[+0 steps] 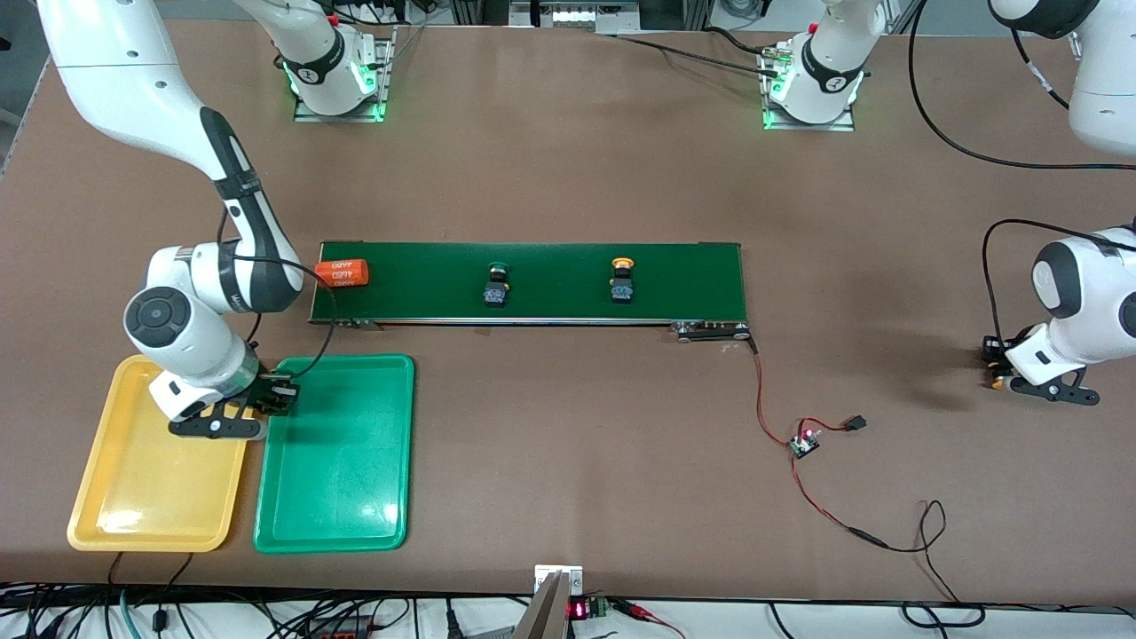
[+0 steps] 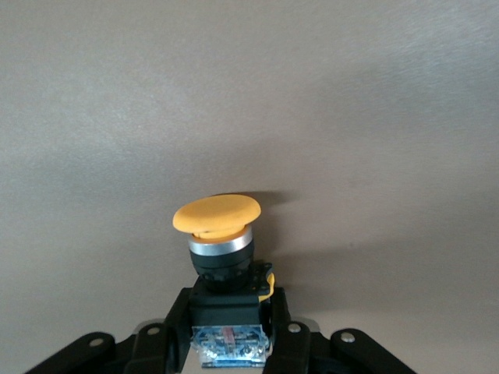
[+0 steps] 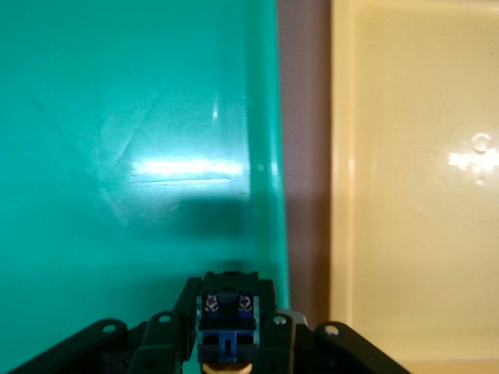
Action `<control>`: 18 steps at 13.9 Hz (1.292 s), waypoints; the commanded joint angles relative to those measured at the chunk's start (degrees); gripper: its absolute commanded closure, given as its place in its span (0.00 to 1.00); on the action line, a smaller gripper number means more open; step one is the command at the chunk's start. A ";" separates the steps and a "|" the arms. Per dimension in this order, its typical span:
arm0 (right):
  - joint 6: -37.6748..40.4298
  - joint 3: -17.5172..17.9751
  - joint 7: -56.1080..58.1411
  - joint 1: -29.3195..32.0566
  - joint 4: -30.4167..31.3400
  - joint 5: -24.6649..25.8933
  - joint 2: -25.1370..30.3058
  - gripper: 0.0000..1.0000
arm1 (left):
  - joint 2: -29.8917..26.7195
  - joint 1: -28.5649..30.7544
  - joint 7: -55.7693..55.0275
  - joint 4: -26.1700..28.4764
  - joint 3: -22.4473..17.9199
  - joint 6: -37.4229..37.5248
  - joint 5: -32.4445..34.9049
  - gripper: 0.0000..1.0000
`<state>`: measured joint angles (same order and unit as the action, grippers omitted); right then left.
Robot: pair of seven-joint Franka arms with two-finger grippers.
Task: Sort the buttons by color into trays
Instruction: 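Carry the button to the green tray while the left gripper grasps another, then release the button into the green tray with the right gripper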
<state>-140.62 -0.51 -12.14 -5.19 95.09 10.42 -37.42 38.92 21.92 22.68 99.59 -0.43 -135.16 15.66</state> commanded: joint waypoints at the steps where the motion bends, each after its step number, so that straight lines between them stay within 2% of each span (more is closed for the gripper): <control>1: -0.27 -0.02 0.28 -1.22 -2.80 -0.93 -3.00 0.89 | -3.93 -0.39 0.79 -1.50 2.88 8.31 -1.42 0.58; 3: -0.89 -0.02 0.28 -1.58 -2.72 -1.01 -3.62 0.70 | -5.69 -0.48 0.79 -2.82 5.34 14.37 -1.51 0.58; 4: -0.89 -0.02 0.36 -1.66 -2.72 -1.01 -3.71 0.51 | -6.83 -0.57 0.53 -2.91 7.27 17.36 -1.69 0.58; 6: -0.89 -0.02 0.37 -2.01 -2.63 -1.01 -3.89 0.38 | -9.12 -1.52 -3.49 -2.82 11.31 25.17 -3.26 0.58; 7: -0.89 -0.02 0.71 -2.10 -2.63 -1.10 -3.80 0.26 | -10.09 -1.97 -7.43 -2.82 13.50 29.04 -5.27 0.58; 10: 1.91 0.07 1.07 -2.10 -1.15 -1.19 -0.04 0.00 | -11.67 -5.12 -13.97 -2.21 19.49 33.38 -7.31 0.61; 12: 7.09 0.60 -0.15 -2.63 2.71 -2.32 5.31 0.00 | -11.76 -6.98 -18.53 -1.86 22.30 33.56 -9.32 0.61; 14: 8.16 1.73 -0.42 -2.90 8.85 -4.35 11.90 0.00 | -11.68 -7.33 -20.91 -2.38 26.25 33.13 -13.62 0.61; 16: 10.35 4.55 -4.53 -2.90 14.31 -4.70 18.23 0.00 | -11.68 -9.52 -29.75 -1.94 29.77 32.95 -15.40 0.63; 18: 11.33 9.53 -11.73 -2.81 19.84 -4.79 23.86 0.00 | -11.59 -10.84 -36.89 -1.07 33.11 31.38 -15.40 0.65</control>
<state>-129.45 5.11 -17.97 -8.09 106.22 6.17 -21.34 28.54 11.93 -8.39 96.63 30.15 -102.46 1.30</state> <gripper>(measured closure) 0.000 0.573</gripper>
